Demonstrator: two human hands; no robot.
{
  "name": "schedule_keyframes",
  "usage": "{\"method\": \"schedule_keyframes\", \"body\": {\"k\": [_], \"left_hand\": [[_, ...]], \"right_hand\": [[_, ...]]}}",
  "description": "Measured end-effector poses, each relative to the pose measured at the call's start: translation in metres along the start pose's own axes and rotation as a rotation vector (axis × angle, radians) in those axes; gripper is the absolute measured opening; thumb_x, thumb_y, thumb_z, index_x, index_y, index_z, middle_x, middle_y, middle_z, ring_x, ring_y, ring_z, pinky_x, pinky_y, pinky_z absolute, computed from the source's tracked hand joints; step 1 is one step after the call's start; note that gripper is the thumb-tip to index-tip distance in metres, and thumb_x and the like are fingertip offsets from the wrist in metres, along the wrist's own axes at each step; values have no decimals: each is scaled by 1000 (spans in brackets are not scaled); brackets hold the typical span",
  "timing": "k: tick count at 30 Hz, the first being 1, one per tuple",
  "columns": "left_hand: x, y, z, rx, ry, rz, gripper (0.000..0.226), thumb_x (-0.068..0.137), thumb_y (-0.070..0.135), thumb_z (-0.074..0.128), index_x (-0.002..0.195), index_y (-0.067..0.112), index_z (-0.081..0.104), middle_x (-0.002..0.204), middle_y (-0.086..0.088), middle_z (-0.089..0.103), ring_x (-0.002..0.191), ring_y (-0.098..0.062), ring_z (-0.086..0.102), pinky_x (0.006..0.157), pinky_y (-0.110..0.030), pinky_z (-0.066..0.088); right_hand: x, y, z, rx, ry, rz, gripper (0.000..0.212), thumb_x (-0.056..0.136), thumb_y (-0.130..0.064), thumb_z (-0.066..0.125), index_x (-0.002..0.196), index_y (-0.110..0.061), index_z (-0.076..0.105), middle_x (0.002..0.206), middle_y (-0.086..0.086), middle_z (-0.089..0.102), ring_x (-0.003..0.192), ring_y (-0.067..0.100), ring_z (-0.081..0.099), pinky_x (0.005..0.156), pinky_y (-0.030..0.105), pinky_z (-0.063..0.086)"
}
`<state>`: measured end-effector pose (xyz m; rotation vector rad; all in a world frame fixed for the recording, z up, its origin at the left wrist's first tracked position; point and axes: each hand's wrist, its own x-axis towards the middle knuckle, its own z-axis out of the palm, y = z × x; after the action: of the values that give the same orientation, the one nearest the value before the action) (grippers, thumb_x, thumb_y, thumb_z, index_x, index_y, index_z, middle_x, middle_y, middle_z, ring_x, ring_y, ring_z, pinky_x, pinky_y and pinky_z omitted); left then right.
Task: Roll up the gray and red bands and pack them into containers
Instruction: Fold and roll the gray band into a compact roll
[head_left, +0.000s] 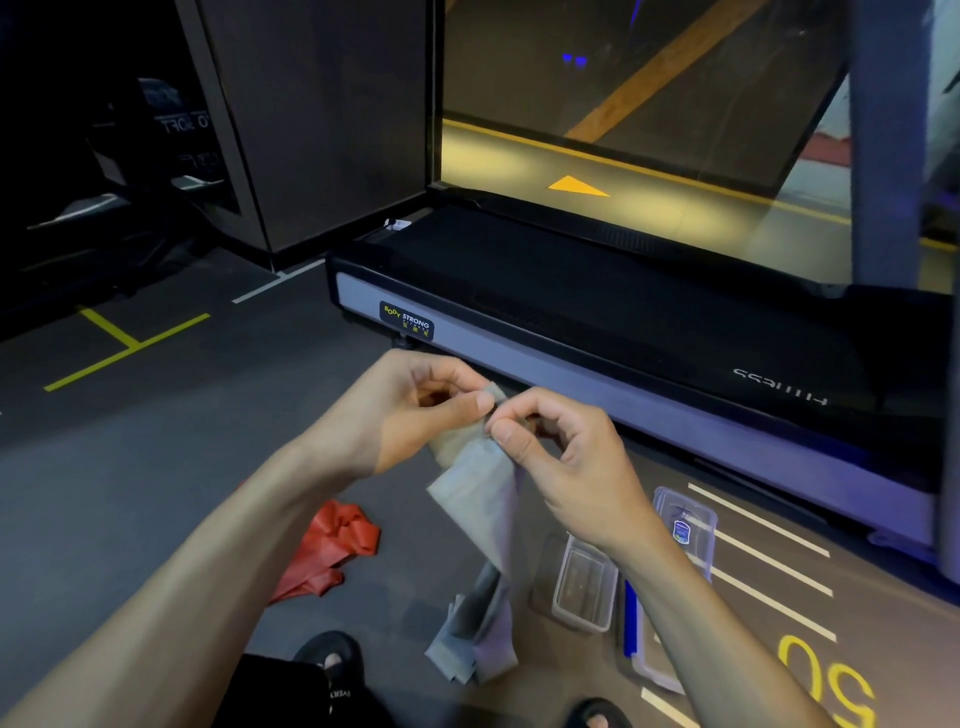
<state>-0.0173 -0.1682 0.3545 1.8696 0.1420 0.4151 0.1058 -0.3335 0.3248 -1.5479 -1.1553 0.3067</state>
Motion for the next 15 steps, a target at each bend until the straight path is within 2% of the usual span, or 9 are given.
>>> {"method": "schedule_keyframes", "body": {"k": [3, 5, 9, 12, 15], "left_hand": [[0, 0, 0, 9, 26, 6, 15, 93, 19, 72, 97, 6, 78, 92, -23, 74, 82, -34, 70, 79, -45, 53], [1, -1, 0, 21, 45, 2, 14, 92, 18, 73, 95, 6, 78, 90, -21, 75, 81, -26, 70, 77, -40, 53], [1, -4, 0, 104, 67, 8, 11, 92, 25, 75, 92, 15, 79, 87, -6, 78, 84, -27, 75, 79, -47, 57], [1, -7, 1, 233, 95, 41, 7, 93, 30, 75, 90, 25, 79, 85, 4, 78, 82, -21, 75, 79, -48, 60], [1, -6, 3, 183, 98, 50, 10, 92, 30, 75, 90, 22, 79, 83, -2, 77, 76, -26, 74, 75, -46, 60]], "right_hand": [[-1, -1, 0, 33, 0, -2, 7, 96, -21, 68, 91, -20, 72, 80, 13, 71, 75, 36, 65, 75, 54, 52], [-1, -2, 0, 50, 1, 0, 7, 97, -20, 68, 91, -19, 72, 80, 14, 70, 74, 38, 64, 74, 53, 52], [-2, -2, -1, 61, -9, 4, 9, 97, -20, 67, 91, -18, 73, 80, 16, 70, 75, 39, 64, 74, 54, 51], [-2, -1, -2, 65, -15, 9, 8, 98, -18, 68, 91, -17, 73, 81, 15, 70, 75, 39, 64, 74, 53, 52], [-1, 0, -2, 72, -20, 11, 7, 98, -15, 68, 92, -15, 72, 84, 12, 71, 78, 40, 65, 77, 54, 53]]}}
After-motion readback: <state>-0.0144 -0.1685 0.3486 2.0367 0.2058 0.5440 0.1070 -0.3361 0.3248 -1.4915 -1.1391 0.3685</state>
